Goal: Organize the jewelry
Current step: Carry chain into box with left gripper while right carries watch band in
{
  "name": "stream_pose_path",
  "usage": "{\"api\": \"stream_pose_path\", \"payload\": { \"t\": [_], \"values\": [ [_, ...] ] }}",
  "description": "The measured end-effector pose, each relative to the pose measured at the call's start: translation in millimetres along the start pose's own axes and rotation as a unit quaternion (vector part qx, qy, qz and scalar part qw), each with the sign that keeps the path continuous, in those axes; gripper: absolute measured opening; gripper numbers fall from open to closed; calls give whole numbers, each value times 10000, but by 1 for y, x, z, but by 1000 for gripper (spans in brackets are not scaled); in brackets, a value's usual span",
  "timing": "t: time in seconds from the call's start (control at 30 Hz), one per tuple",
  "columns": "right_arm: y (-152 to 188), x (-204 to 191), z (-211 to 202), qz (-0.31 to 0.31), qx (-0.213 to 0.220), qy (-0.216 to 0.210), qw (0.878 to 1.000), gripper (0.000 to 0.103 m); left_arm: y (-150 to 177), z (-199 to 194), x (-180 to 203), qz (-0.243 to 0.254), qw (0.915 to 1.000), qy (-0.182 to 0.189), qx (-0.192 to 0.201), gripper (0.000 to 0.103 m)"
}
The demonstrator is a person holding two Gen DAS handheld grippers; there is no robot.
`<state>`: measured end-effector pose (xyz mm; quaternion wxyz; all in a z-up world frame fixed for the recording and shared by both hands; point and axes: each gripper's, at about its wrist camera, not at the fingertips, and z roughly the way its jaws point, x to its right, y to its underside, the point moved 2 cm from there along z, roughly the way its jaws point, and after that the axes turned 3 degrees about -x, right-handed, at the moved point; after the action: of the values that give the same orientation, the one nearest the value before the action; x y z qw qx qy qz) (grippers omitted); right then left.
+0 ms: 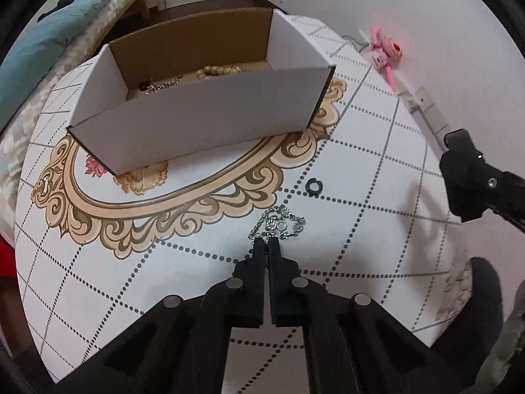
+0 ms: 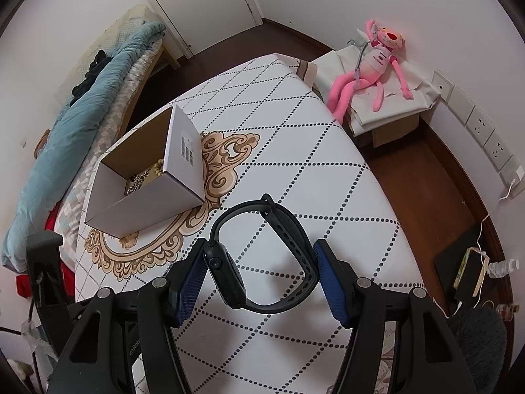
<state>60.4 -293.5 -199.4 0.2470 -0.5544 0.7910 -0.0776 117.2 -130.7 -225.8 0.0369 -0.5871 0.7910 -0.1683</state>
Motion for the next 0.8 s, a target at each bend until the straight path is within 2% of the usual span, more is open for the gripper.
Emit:
{"api": "stream_pose_path", "payload": {
  "t": [0.23, 0.4, 0.63, 0.73, 0.8],
  "values": [
    [-4, -4, -11, -54, 103, -85, 9999, 66, 3, -55, -21, -311, 9980, 341, 436, 0],
    [-8, -14, -19, -109, 156, -227, 9996, 66, -11, -94, -30, -401, 9951, 447, 791, 0],
    [-35, -52, -35, -505, 254, -555, 9969, 66, -56, -140, -52, -636, 9887, 573, 1234, 0],
    [-58, -79, -33, -784, 252, -679, 9943, 66, -79, -141, -67, -733, 9881, 563, 1231, 0],
    [-74, -99, -25, -1019, 228, -662, 9923, 66, -95, -133, -80, -805, 9888, 624, 1090, 0]
  ]
}}
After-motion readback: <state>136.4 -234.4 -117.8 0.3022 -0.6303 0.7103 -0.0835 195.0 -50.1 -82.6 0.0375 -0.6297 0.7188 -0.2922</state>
